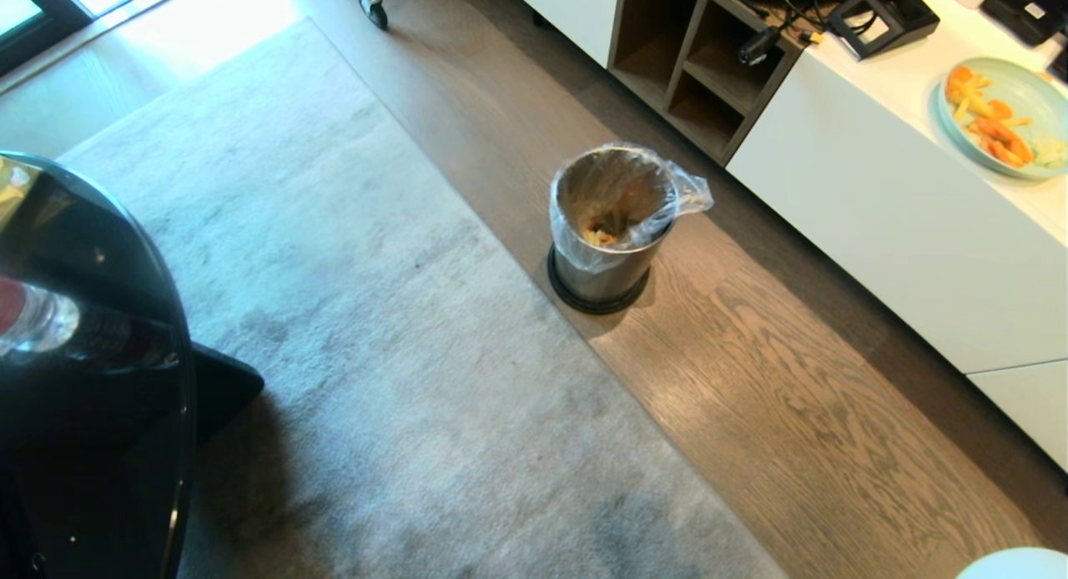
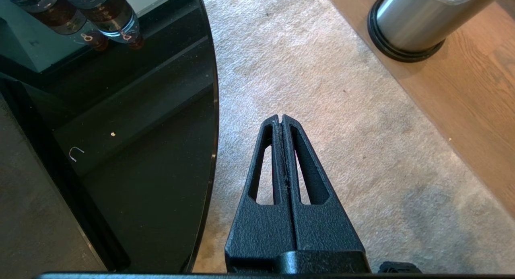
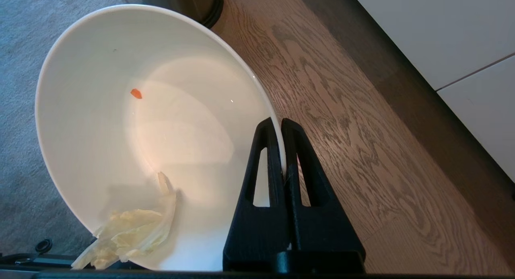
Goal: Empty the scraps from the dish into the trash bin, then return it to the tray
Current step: Pour the leftover food from the bowl into the trash can
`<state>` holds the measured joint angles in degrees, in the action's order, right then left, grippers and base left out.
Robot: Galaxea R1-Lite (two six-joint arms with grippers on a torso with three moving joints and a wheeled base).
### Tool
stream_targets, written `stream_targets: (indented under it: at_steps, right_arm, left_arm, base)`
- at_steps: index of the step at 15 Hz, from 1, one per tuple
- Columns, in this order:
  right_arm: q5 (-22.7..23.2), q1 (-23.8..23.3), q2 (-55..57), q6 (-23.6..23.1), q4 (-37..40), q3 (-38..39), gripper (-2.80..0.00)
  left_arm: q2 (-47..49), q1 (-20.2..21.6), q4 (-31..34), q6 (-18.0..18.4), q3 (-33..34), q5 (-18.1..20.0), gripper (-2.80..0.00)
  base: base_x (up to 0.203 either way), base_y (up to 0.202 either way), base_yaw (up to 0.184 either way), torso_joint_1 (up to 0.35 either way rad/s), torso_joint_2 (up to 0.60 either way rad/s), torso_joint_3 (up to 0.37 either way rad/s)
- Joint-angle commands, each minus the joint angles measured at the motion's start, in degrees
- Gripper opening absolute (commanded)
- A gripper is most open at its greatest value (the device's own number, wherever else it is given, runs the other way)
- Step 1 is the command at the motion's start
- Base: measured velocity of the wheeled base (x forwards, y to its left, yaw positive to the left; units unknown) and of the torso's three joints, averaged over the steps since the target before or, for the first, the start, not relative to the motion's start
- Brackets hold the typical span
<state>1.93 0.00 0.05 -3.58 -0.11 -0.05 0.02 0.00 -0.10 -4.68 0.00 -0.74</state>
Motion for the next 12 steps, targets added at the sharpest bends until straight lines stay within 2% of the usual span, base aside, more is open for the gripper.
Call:
stream_targets:
  at_steps: [1,12]
  right_arm:
    - [0.0,0.0,0.0,0.0,-0.1,0.0,-2.8]
    - [0.0,0.0,0.0,0.0,-0.1,0.0,-2.8]
  left_arm:
    - [0.0,0.0,0.0,-0.1,0.0,0.0,-2.8]
    - [0.0,0.0,-0.1,-0.1,0.0,0.0,-2.8]
  base:
    - [0.0,0.0,0.0,0.0,0.0,0.0]
    - [0.0,0.0,0.0,0.0,0.0,0.0]
